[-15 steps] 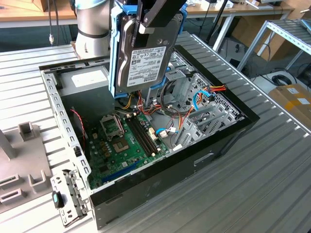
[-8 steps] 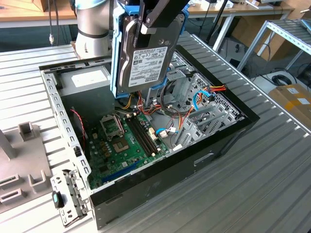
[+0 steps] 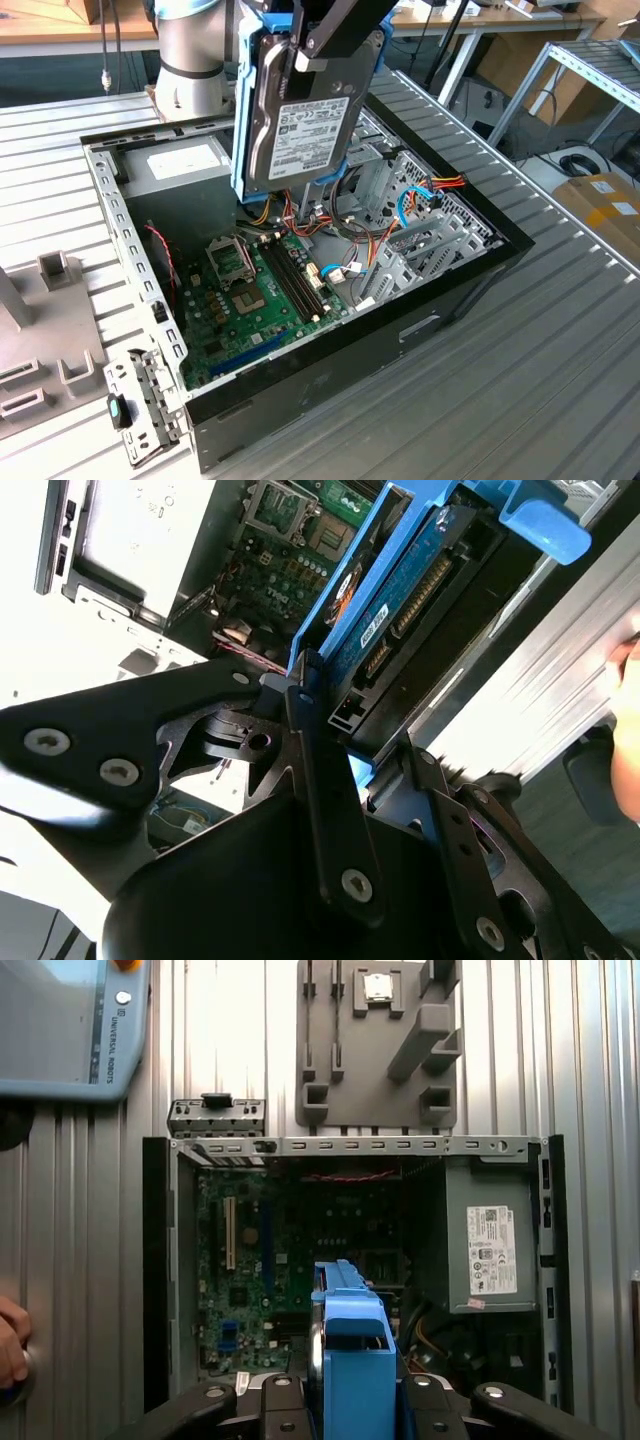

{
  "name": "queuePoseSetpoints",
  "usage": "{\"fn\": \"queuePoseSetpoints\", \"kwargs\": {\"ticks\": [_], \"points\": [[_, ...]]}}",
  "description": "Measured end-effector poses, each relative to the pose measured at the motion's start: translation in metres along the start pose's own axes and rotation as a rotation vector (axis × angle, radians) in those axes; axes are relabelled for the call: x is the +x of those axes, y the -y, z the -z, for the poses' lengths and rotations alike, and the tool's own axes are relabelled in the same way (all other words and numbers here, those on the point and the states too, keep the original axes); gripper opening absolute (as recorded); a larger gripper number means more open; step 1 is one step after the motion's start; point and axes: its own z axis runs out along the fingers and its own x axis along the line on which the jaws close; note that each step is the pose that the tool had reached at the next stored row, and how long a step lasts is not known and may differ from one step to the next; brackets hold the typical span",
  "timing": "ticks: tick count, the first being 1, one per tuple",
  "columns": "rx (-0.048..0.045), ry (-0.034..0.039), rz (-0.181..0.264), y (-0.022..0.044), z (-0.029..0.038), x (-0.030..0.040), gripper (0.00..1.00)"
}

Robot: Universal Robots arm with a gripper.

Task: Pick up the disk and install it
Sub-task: 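Pick up the disk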

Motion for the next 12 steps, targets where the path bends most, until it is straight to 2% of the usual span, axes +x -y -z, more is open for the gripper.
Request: {"fn": "queuePoseSetpoints", "kwargs": {"ticks": [12], "points": [[0.0,-0.0001,0.0,0.0041,-0.0003,0.002,0.37]]}}
